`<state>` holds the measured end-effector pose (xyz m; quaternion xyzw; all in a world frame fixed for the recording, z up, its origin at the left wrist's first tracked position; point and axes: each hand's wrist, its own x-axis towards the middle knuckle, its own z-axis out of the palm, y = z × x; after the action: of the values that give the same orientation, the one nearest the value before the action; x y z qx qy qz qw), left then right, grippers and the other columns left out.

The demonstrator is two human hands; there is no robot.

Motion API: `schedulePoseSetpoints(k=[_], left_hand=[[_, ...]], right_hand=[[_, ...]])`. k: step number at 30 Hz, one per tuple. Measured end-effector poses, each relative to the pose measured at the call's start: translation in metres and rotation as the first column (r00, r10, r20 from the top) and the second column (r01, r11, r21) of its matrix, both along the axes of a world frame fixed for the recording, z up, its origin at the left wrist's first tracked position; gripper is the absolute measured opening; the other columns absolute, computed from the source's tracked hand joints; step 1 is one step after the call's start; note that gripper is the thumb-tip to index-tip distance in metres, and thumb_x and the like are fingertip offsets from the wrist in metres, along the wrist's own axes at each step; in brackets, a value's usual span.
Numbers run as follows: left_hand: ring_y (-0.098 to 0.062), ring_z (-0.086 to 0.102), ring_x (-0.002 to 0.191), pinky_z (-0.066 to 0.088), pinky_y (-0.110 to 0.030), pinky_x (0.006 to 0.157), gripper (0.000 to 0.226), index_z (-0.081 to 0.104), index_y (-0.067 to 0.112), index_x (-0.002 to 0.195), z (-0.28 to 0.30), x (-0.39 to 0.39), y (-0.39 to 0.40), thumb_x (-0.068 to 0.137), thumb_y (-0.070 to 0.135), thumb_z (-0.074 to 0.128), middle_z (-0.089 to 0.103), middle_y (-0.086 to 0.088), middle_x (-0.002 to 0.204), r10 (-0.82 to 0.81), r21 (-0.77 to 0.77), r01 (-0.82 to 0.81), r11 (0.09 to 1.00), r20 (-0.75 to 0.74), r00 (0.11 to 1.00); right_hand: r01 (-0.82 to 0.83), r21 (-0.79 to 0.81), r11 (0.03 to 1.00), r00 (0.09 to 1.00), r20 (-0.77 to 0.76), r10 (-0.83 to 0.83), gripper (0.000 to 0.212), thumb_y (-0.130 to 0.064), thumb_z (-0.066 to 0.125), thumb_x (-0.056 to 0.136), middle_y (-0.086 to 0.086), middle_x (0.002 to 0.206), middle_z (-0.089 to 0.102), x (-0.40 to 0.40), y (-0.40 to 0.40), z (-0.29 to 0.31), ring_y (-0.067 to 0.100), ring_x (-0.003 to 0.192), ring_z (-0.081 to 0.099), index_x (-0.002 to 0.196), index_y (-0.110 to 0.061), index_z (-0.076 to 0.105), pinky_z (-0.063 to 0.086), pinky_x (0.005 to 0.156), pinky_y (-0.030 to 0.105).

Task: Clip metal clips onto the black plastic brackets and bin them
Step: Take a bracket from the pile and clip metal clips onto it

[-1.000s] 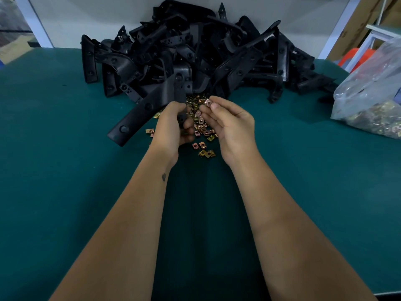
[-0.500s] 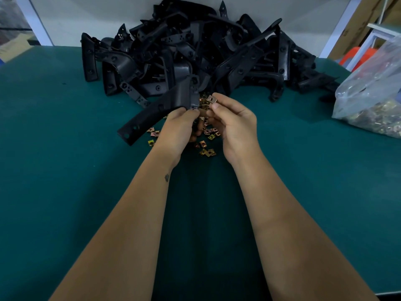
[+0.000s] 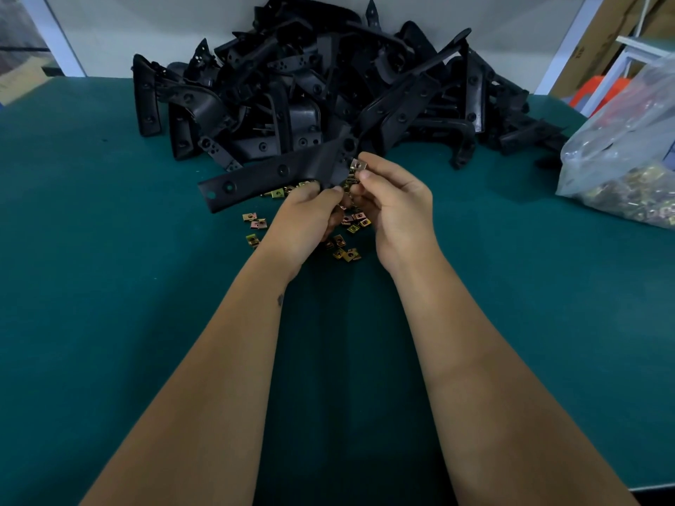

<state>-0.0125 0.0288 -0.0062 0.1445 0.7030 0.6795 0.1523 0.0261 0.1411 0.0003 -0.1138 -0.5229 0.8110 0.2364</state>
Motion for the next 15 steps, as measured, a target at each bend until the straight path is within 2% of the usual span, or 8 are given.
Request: schedulePoseSetpoints(k=[6,11,15], left_hand=[[-0.004,0.034,0.043,0.027,-0.017,0.042,0.029,0.054,0.015,0.074,-0.0007,-0.0007,-0.0007,0.102,0.02,0.047,0.041,0.012,0.047,-0.031,-0.007,0.031,1.0,-0.009,0.999],[-0.003,0.035,0.043,0.028,-0.016,0.042,0.028,0.054,0.014,0.075,-0.0009,0.0001,0.0,0.101,0.018,0.047,0.041,0.014,0.046,-0.035,-0.021,0.034,0.999,-0.039,0.999],[-0.003,0.035,0.044,0.029,-0.016,0.043,0.027,0.051,0.015,0.074,-0.0016,0.0001,0.0007,0.101,0.018,0.047,0.041,0.013,0.047,-0.029,-0.039,0.027,0.999,-0.064,0.998]], right_hand=[[0.012,-0.058,0.998,1.0,0.007,-0.012,0.021,0.009,0.059,0.09,0.002,0.081,0.071,-0.0011,0.0012,-0.0002,0.008,0.061,0.061,0.1,-0.005,0.072,0.053,0.064,0.02],[0.0,-0.031,1.0,1.0,0.008,0.001,0.02,0.008,0.06,0.089,0.005,0.082,0.069,-0.001,0.0012,0.0002,0.01,0.063,0.059,0.099,-0.005,0.072,0.052,0.065,0.022],[-0.002,-0.058,0.998,1.0,0.004,0.003,0.021,0.008,0.059,0.089,0.002,0.076,0.069,-0.0018,0.0006,0.0001,0.009,0.059,0.055,0.092,-0.007,0.073,0.05,0.062,0.021]])
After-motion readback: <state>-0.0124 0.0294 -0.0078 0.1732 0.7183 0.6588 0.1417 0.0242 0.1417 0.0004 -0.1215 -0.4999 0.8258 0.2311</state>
